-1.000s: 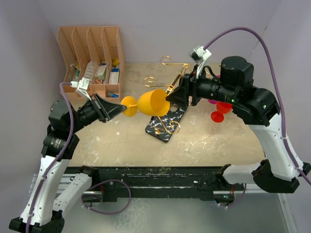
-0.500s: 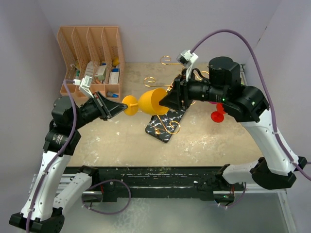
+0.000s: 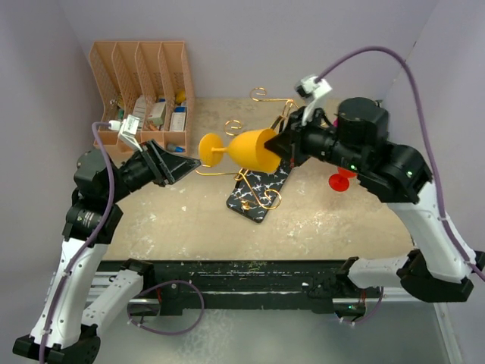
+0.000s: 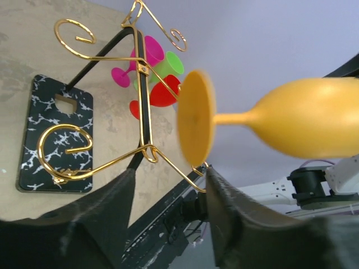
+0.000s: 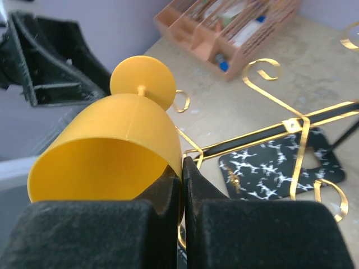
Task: Take the wine glass off the wine glass rack
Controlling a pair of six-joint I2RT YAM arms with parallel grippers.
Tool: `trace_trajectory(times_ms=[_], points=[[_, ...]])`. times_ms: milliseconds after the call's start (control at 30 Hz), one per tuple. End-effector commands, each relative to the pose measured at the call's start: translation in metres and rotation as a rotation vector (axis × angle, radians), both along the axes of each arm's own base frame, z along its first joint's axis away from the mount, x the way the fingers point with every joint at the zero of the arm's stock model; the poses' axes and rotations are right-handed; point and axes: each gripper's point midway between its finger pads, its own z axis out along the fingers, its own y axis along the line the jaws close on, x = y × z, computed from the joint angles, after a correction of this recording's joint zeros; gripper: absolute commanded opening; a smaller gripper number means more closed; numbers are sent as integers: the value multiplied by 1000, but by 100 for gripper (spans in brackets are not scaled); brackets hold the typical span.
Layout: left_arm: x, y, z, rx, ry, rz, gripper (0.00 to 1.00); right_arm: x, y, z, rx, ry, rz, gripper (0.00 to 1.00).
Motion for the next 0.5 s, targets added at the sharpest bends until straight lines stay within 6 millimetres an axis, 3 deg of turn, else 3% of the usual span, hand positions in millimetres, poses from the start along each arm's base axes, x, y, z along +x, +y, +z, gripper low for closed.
trace_trajectory(times_ms=[0,67,267,467], points=[[2,8,13,29,-74,48,62,11,-69,71,140,-188,-316,0],[5,13,8,55,-74,82,66,19,-102,82,140,-233,-476,0],[11,32,0,145,-112,199,68,30,-198,92,62,-312,-944,0],[14,56,-12,255,-139,316,68,29,-240,91,-20,-338,-1161,0]])
